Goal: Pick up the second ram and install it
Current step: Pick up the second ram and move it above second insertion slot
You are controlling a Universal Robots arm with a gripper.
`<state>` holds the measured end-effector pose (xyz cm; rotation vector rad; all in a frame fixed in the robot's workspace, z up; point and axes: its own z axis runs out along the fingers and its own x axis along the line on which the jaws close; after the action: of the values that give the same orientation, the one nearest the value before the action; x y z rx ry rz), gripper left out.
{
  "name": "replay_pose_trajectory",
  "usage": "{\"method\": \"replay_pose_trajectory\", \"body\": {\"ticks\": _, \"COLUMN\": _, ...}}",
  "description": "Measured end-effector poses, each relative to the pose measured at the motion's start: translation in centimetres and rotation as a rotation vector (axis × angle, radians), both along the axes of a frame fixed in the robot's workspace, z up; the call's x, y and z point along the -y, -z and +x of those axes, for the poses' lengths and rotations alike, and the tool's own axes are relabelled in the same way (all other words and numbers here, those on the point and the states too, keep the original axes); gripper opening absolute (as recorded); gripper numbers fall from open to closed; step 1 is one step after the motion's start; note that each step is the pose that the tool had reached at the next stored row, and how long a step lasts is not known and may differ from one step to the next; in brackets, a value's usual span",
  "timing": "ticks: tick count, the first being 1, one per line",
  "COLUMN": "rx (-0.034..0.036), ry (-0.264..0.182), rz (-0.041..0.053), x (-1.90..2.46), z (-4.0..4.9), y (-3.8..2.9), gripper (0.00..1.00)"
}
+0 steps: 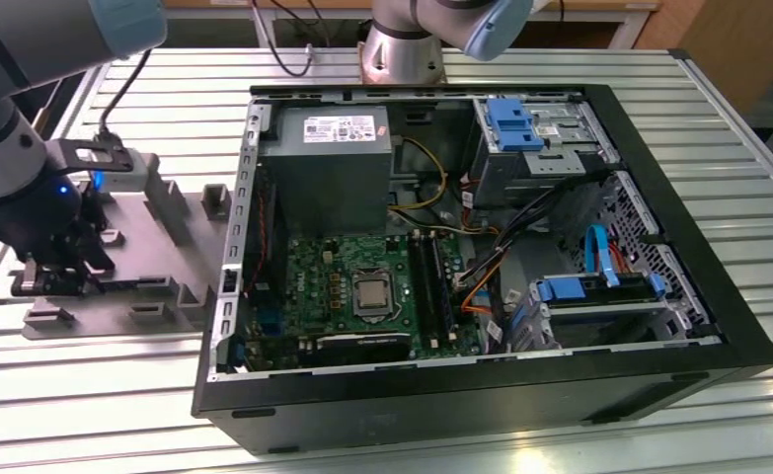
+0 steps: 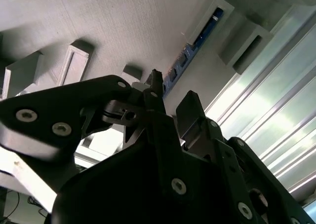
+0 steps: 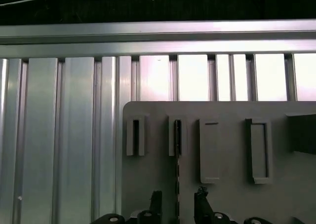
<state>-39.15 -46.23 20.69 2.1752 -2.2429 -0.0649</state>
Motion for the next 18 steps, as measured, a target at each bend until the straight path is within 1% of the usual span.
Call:
{"method": "replay_pose_trajectory", "body": {"ticks": 9, "rx": 0.0001, "ry": 0.0, "rz": 0.0001, "x": -0.01, "z": -0.36, "y": 1.19, "gripper": 0.39}}
{"method": "replay_pose_trajectory", "body": {"ticks": 10, "rx": 0.0002, "ry": 0.0, "rz": 0.0001, "x": 0.0, "z": -0.41, "y": 1.28, "gripper": 0.38}}
{"method": "replay_pose_trajectory", "body": {"ticks": 11, "rx": 0.0002, "ry": 0.0, "rz": 0.0002, "x": 0.0, "z": -0.45, "y": 1.34, "gripper": 0.38}}
{"method": "replay_pose_trajectory", "body": {"ticks": 12, "rx": 0.0002, "ry": 0.0, "rz": 0.0005, "x": 0.0, "z": -0.52, "y": 1.38, "gripper": 0.31}}
{"method": "replay_pose_trajectory", "body": {"ticks": 18, "rx": 0.0002, "ry": 0.0, "rz": 0.0038, "x": -0.01, "z": -0.66, "y": 1.59, "gripper": 0.31}}
